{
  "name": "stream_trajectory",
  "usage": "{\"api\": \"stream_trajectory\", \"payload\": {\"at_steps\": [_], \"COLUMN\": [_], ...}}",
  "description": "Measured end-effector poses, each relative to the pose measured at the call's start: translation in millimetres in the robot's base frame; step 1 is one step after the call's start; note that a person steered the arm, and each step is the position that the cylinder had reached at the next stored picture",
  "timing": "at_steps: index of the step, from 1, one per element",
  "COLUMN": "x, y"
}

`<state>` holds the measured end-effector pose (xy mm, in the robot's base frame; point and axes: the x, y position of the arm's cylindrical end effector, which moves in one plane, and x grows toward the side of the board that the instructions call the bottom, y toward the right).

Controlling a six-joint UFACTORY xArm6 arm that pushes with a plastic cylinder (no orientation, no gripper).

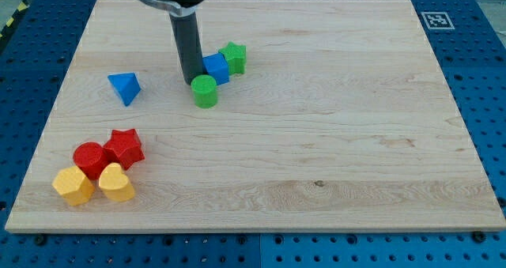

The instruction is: Separate the blue blocks from each other

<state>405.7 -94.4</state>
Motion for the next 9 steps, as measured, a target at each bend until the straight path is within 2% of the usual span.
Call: {"api": "stream_trajectory", "payload": {"at_steps": [1,2,5,8,9], "x": [28.0,28.3,26.3,26.3,26.3], "y": [-4.1,-4.1,-105.6,-143.2,-173.9]}}
